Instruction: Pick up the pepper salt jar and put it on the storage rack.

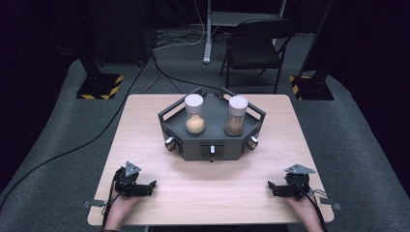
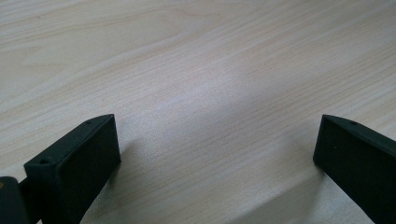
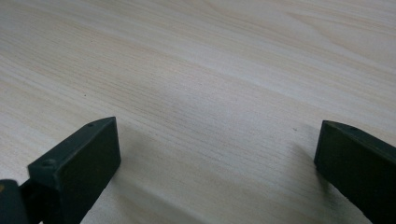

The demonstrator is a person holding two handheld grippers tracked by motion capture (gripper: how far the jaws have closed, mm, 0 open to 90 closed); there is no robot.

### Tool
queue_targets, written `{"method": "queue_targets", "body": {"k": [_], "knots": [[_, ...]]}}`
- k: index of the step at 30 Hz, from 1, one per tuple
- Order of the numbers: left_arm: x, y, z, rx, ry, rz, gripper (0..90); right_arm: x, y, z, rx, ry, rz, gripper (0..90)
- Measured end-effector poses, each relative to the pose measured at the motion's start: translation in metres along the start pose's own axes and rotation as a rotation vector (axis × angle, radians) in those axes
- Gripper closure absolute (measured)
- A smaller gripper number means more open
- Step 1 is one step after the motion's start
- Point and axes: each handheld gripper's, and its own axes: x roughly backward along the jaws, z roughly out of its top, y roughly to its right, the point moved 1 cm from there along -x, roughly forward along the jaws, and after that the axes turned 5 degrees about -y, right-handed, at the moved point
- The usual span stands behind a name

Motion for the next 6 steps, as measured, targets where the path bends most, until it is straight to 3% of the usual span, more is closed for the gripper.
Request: {"method": "queue_targets", "body": {"k": [6], "knots": [[0.0, 0.0001, 0.0, 0.0, 0.0, 0.0, 0.2, -0.0001, 0.0002, -0.0002, 0.002, 0.001, 0.001, 0.0]]}}
